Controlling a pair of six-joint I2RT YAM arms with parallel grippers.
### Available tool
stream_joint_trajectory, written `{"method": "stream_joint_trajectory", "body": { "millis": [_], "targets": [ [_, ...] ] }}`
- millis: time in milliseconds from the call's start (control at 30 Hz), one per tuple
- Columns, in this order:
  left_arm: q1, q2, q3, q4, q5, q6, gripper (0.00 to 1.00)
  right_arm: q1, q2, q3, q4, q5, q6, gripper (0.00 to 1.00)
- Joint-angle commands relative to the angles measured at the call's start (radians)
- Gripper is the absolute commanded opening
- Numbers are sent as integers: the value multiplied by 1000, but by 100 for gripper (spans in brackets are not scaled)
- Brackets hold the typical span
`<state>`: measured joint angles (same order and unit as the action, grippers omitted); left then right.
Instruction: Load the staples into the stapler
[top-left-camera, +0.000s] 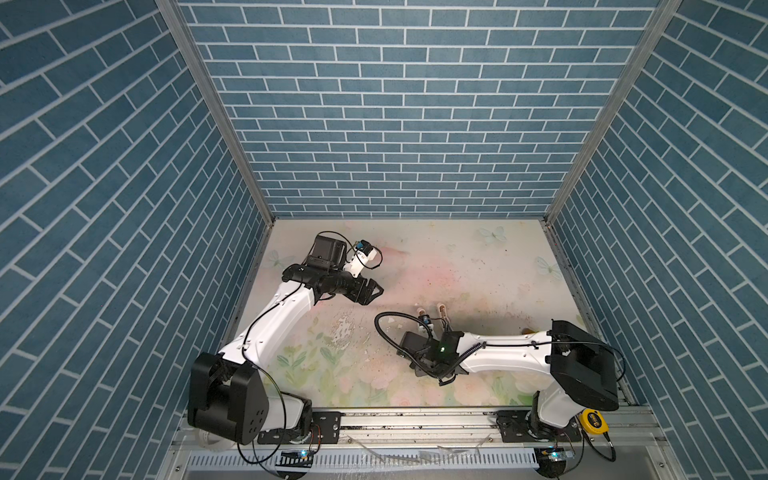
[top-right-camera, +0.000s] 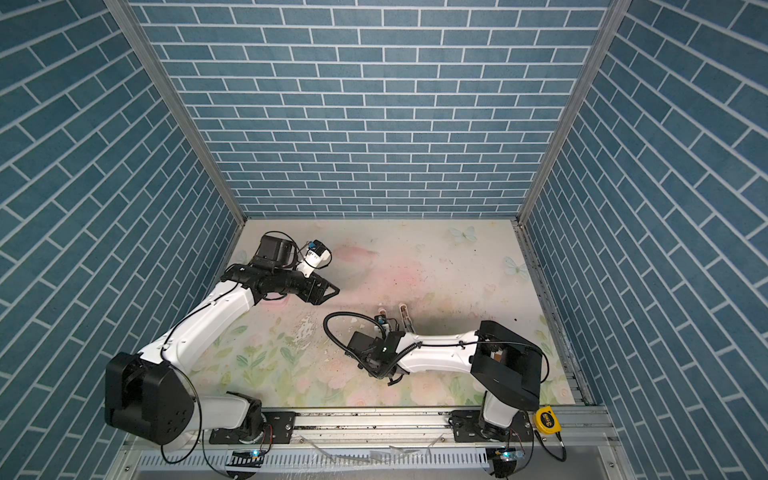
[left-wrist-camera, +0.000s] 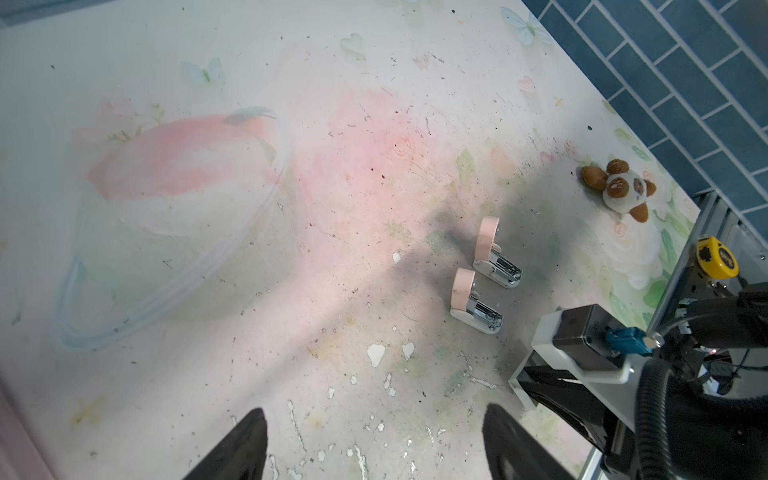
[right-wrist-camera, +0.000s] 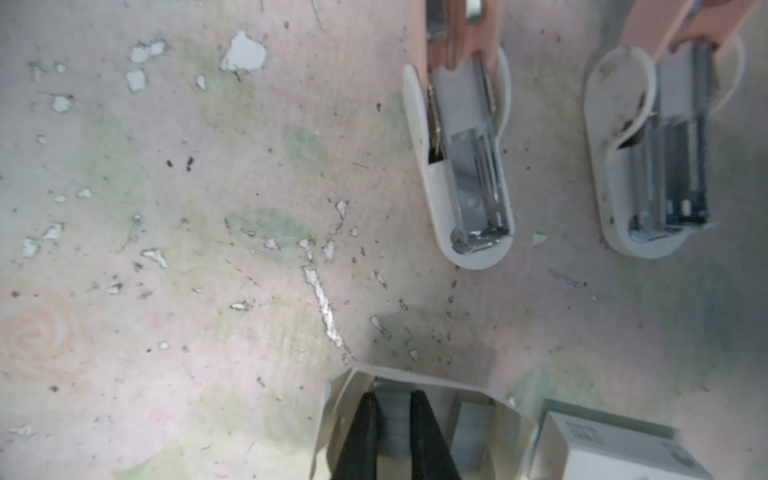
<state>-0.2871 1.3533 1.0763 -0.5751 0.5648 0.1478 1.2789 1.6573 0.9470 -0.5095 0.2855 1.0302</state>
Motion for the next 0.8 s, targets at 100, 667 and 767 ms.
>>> {"method": "stream_joint_trajectory", "body": {
  "millis": [100,667,767],
  "targets": [
    [12,-46,-97,53,55,-119,80,-17,10,28,14,-44,-8,0],
    [-51,82,-240,213,214,-242,80,-85,-5,-13,64,-150,64,0],
    [-66,99,-260,230,193,-252,79,-93,-17,-37,95,-163,79,0]
  ]
}}
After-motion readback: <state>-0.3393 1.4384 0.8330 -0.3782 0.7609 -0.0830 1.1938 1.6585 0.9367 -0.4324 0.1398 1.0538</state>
